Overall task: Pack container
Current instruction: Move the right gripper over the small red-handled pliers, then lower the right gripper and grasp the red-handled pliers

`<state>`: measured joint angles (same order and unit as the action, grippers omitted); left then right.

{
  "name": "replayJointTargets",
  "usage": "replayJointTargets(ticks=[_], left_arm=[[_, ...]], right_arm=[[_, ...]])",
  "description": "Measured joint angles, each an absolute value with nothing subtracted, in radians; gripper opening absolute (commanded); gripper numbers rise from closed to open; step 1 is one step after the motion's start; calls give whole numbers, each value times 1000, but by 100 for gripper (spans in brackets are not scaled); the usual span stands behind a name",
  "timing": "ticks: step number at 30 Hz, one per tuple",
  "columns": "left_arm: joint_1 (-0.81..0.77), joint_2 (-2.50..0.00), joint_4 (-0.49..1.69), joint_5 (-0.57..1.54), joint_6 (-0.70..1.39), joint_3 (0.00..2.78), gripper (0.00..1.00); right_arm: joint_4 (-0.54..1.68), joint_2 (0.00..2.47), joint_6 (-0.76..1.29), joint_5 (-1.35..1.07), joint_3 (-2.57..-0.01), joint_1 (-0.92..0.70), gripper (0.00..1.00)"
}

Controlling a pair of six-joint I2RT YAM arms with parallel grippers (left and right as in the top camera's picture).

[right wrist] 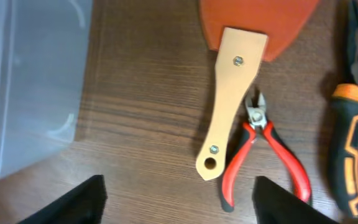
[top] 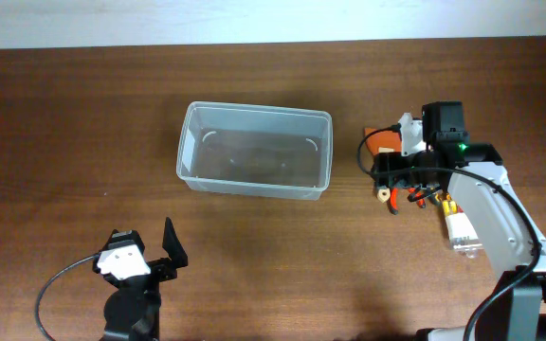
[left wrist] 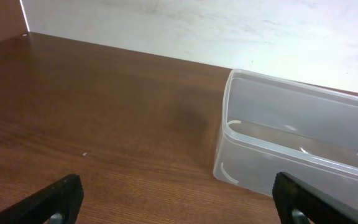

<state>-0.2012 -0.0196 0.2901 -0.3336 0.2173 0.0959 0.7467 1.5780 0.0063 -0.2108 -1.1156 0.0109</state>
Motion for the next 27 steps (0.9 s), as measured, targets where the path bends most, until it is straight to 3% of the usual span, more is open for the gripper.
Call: replayJointTargets(ticks=[18, 27], left_arm=[[-201, -20, 290, -334, 217, 96, 99], [-201, -20, 290, -334, 217, 96, 99]], right_arm=[[773, 1703, 220, -95, -1116, 11, 67], [812, 1736, 70, 99, -1116, 11, 72]])
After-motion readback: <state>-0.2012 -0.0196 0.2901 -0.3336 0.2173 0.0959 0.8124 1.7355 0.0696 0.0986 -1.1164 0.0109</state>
